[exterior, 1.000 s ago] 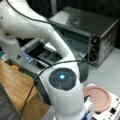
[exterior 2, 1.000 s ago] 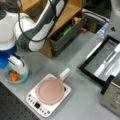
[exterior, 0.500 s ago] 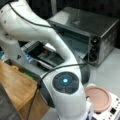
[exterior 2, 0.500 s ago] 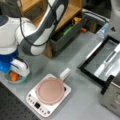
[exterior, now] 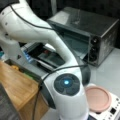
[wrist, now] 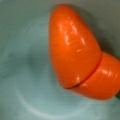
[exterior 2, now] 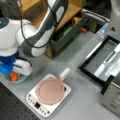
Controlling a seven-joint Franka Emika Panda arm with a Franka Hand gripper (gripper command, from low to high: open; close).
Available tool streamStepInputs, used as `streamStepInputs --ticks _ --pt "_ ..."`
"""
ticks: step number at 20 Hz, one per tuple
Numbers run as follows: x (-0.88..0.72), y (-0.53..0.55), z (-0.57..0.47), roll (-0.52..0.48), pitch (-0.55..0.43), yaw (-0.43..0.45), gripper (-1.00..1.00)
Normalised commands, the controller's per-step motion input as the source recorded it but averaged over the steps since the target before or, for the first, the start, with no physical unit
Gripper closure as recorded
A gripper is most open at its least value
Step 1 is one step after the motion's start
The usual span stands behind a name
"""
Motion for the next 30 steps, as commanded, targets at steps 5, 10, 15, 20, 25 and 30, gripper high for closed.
streamStepInputs --ticks 5,10,15,20,25,30 --pt "0.1 0.01 -0.03 0.021 0.117 0.305 -1.0" --pt "0.07 -0.08 -0.02 -0.059 0.167 0.487 -1.0" --pt "0.02 -0.12 0.02 -0.09 0.198 0.446 -1.0" --pt "0.0 -0.16 0.03 -0.047 0.174 0.284 -1.0" --pt "0.04 -0.14 -0.04 -0.036 0.13 0.205 -1.0" --pt "0.16 -0.04 -0.04 -0.09 0.092 0.241 -1.0"
